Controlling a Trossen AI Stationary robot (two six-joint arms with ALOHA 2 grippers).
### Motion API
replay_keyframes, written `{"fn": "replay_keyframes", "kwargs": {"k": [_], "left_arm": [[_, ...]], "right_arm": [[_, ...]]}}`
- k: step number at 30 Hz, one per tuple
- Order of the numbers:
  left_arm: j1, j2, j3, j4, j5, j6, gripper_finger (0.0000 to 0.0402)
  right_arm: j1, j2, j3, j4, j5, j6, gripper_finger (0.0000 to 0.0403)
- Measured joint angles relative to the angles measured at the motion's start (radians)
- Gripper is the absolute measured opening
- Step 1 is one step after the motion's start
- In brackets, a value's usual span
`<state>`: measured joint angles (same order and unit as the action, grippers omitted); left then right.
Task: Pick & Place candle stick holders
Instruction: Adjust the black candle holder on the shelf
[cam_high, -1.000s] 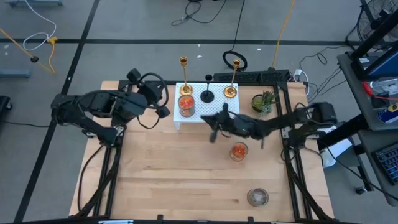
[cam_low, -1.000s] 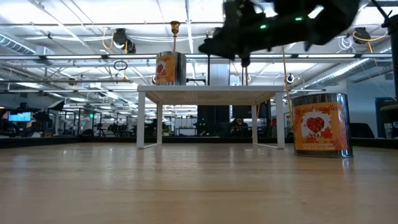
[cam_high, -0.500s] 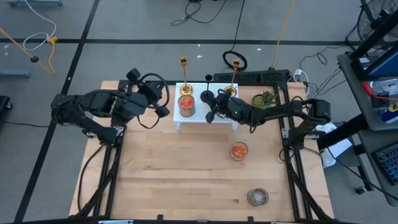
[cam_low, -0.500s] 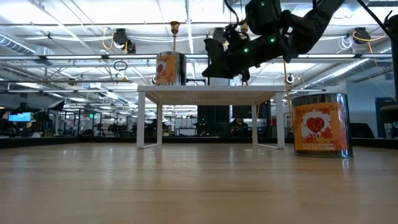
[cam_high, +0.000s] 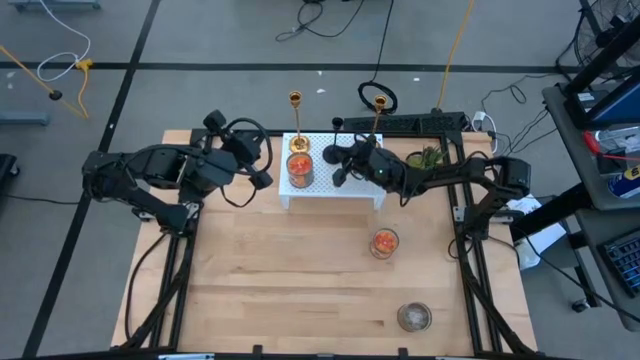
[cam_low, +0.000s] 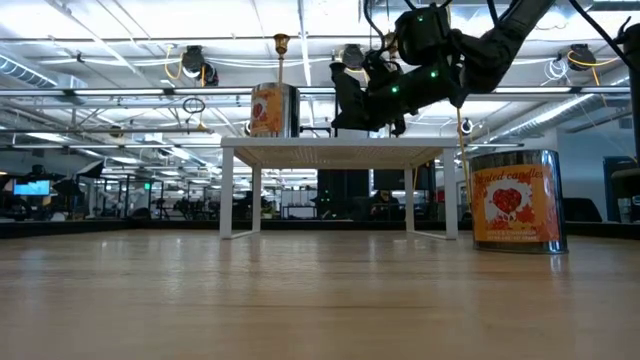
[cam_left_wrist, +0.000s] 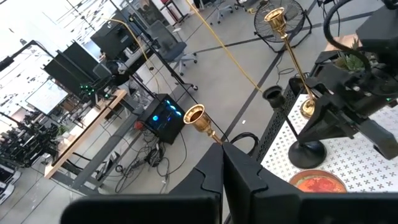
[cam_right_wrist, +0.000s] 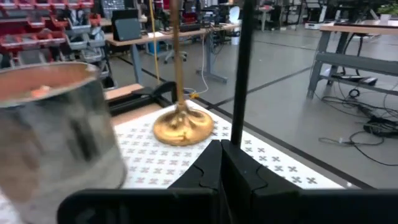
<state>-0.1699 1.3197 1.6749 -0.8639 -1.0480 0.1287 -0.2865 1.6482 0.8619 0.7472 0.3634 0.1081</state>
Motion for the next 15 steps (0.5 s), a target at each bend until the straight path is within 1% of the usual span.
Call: {"fn": "replay_keyframes", "kwargs": {"k": [3, 8, 15], "left_arm": [[0.000, 0.000, 0.000, 0.000, 0.000, -0.001, 0.0006], [0.000, 0.000, 0.000, 0.000, 0.000, -0.003, 0.0023], [0.000, 0.000, 0.000, 0.000, 0.000, -0.004, 0.0025]], "right_arm": [[-0.013, 0.000, 0.000, -0.004, 0.000, 0.000, 0.0000], [-0.027, 0.000, 0.000, -0.003, -0.002, 0.000, 0.0000], [-0.027, 0.000, 0.000, -0.003, -0.002, 0.000, 0.0000]]}}
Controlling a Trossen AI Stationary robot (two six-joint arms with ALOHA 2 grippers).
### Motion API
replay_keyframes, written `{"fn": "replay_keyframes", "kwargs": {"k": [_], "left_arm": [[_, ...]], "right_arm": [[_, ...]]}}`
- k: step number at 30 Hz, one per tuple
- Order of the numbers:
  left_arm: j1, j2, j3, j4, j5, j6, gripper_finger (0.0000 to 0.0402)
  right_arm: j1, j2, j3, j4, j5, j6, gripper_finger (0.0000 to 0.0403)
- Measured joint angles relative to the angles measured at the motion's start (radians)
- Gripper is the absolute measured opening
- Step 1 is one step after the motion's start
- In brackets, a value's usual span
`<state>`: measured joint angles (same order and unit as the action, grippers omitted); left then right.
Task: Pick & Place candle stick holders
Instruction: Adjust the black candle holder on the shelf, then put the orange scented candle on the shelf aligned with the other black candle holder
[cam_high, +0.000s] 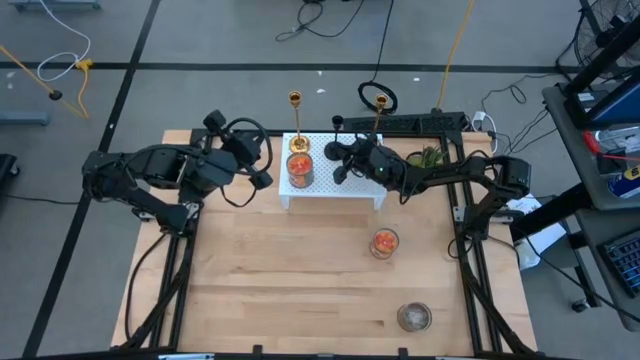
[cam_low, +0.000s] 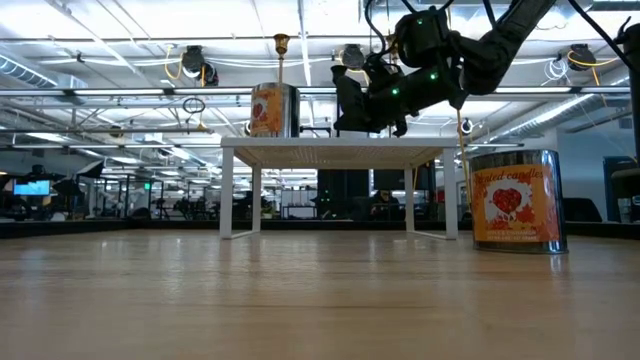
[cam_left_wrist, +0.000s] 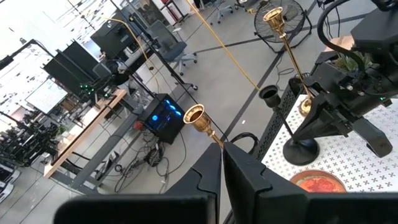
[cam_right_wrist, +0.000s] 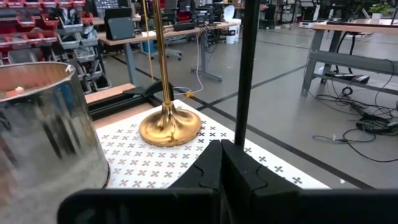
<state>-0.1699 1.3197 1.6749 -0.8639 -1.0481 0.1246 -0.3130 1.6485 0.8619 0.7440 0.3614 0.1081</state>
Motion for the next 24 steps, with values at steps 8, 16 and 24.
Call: {"fn": "replay_keyframes", "kwargs": {"k": [8, 16, 24], "left_arm": [[0.000, 0.000, 0.000, -0.009, 0.001, -0.037, 0.0026], [-0.066, 0.000, 0.000, -0.190, 0.088, -0.245, 0.0026], [-0.203, 0.003, -0.078, -0.269, 0.082, -0.437, 0.0005]], "right_arm": [[0.042, 0.000, 0.000, 0.003, -0.103, 0.008, 0.0000], [0.167, -0.124, -0.002, -0.298, -0.045, -0.026, 0.0000], [0.347, -0.405, -0.001, -0.670, -0.125, -0.021, 0.0014]]}}
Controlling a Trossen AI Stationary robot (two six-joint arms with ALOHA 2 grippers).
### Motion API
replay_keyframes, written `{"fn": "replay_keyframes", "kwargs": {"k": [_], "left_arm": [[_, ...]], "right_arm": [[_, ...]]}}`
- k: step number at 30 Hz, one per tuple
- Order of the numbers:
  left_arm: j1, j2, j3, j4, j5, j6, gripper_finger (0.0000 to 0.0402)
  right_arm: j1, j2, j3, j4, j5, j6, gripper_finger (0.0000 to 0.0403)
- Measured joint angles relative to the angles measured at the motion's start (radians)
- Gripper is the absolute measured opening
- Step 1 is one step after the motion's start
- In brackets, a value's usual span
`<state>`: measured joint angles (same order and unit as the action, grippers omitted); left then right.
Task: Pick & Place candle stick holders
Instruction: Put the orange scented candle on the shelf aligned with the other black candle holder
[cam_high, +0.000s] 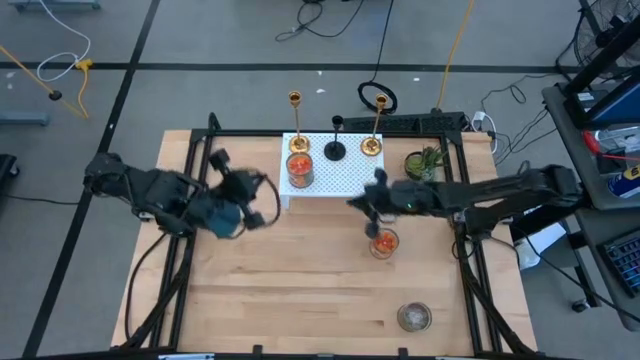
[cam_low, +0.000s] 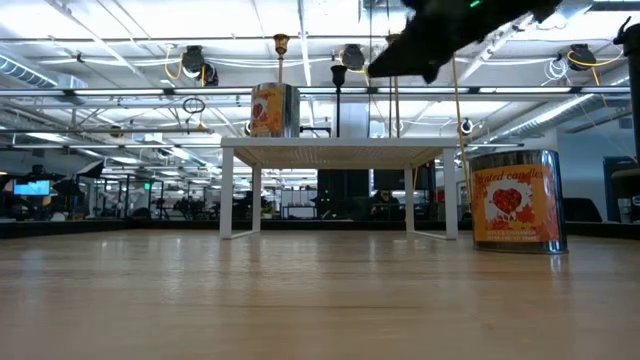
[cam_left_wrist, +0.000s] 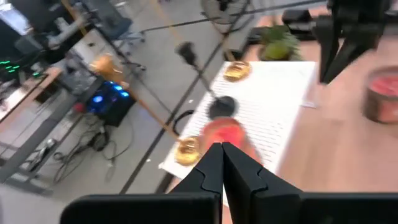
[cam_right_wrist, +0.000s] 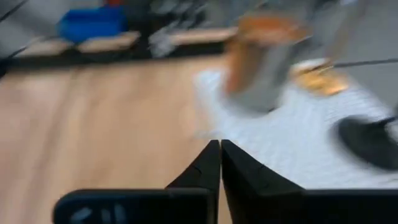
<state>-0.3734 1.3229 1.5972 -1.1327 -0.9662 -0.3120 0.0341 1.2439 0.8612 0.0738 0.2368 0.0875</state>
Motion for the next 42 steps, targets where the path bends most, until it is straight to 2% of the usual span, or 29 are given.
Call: {"fn": "replay_keyframes", "kwargs": {"k": [2, 6, 11, 16, 18, 22, 25, 28, 35, 42], "left_arm": [[-0.039, 0.000, -0.039, 0.008, -0.001, -0.034, 0.0012], [-0.091, 0.000, -0.124, 0.046, -0.009, -0.118, 0.0022], [-0.185, -0.001, -0.220, 0.034, -0.040, -0.331, 0.0006], [-0.297, -0.001, -0.323, 0.039, -0.136, -0.517, 0.0014], [-0.320, -0.001, -0.355, 0.038, -0.165, -0.583, 0.0021], [-0.343, -0.001, -0.392, 0.039, -0.163, -0.678, 0.0019], [-0.343, -0.001, -0.403, 0.043, -0.163, -0.712, 0.0007], [-0.340, -0.001, -0.403, 0.046, -0.163, -0.712, 0.0004], [-0.340, -0.001, -0.403, 0.094, -0.163, -0.680, 0.0027], [-0.340, -0.001, -0.403, 0.121, -0.161, -0.632, 0.0006]], "right_arm": [[0.057, -0.041, 0.000, -0.107, -0.032, 0.002, 0.0029], [0.175, -0.072, 0.000, -0.237, -0.028, 0.037, 0.0071], [0.318, -0.072, 0.000, -0.356, -0.024, 0.079, 0.0118], [0.446, -0.071, 0.000, -0.556, 0.109, 0.224, 0.0129], [0.483, -0.071, -0.006, -0.615, 0.129, 0.282, 0.0129], [0.521, -0.063, -0.074, -0.627, 0.101, 0.307, 0.0129], [0.526, -0.063, -0.116, -0.613, 0.144, 0.335, 0.0130], [0.523, -0.063, -0.131, -0.602, 0.157, 0.330, 0.0130], [0.522, -0.064, -0.163, -0.442, 0.127, 0.233, 0.0130], [0.509, -0.065, -0.239, -0.401, 0.133, 0.294, 0.0103]]}}
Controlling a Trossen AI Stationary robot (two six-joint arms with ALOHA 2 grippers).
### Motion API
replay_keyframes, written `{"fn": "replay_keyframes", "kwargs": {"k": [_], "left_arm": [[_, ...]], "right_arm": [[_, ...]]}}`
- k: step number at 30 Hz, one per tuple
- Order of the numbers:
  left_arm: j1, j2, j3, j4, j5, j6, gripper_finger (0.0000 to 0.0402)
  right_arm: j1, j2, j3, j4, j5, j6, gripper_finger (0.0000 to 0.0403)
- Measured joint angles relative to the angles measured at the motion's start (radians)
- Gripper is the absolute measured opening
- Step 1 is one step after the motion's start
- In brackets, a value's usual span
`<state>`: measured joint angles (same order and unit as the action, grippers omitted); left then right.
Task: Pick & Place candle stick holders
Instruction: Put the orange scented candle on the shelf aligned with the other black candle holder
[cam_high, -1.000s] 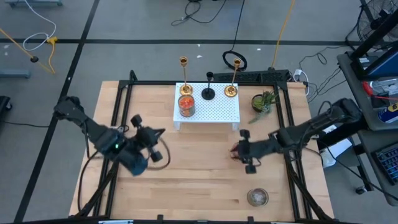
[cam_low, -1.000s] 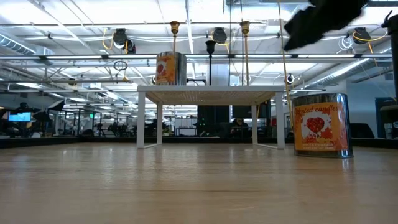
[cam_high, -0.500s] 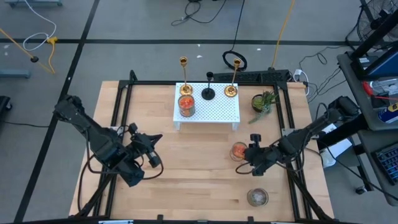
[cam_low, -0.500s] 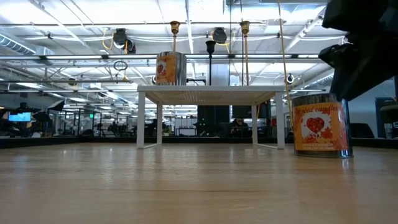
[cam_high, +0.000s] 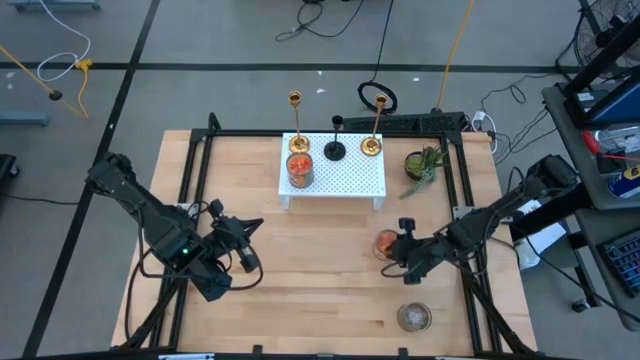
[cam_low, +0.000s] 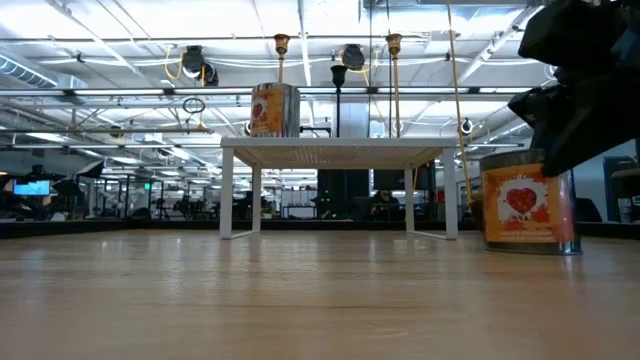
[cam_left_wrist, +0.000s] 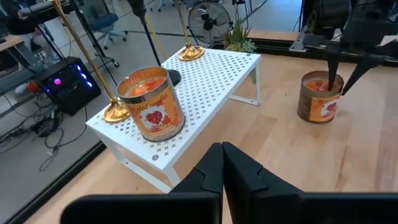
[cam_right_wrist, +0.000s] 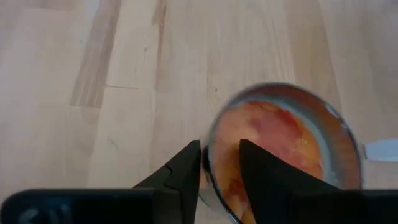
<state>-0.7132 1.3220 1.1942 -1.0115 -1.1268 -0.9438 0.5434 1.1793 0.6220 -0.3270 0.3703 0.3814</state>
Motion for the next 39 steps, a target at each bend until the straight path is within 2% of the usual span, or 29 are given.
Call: {"fn": "replay_keyframes", "kwargs": {"k": [4, 8, 13, 15, 19, 24, 26, 28, 34, 39], "left_arm": [[0.000, 0.000, 0.000, 0.000, 0.000, 0.001, 0.0008], [0.000, 0.000, 0.000, 0.000, 0.000, 0.003, 0.0024], [0.000, 0.000, 0.000, 0.000, 0.000, 0.016, 0.0023], [0.000, 0.000, 0.000, 0.000, 0.000, 0.030, 0.0016], [0.001, 0.000, 0.000, 0.005, 0.000, 0.053, 0.0004], [0.001, 0.000, 0.000, 0.038, -0.006, 0.088, 0.0019], [0.001, 0.000, 0.000, 0.044, -0.008, 0.099, 0.0024], [0.002, 0.000, 0.000, 0.047, -0.009, 0.105, 0.0024], [0.019, 0.000, 0.000, 0.048, -0.009, 0.109, 0.0004], [0.042, 0.000, 0.000, 0.048, 0.000, 0.131, 0.0019]], "right_arm": [[0.000, 0.000, -0.014, 0.045, -0.004, -0.049, 0.0069], [-0.007, 0.000, -0.014, 0.065, -0.007, -0.091, 0.0017], [-0.022, 0.001, -0.017, 0.115, -0.029, -0.087, 0.0010], [-0.027, 0.004, -0.019, 0.217, -0.064, -0.086, 0.0005], [-0.040, 0.002, -0.016, 0.543, -0.097, -0.103, 0.0005], [-0.090, 0.002, -0.007, 0.839, -0.141, -0.103, 0.0003], [-0.124, 0.001, 0.031, 0.830, -0.187, -0.136, 0.0002], [-0.148, 0.002, 0.087, 0.761, -0.187, -0.185, 0.0002], [-0.274, 0.082, 0.345, 0.359, -0.132, -0.249, 0.0001], [-0.398, 0.190, 0.563, 0.109, -0.138, -0.313, 0.0001]]}}
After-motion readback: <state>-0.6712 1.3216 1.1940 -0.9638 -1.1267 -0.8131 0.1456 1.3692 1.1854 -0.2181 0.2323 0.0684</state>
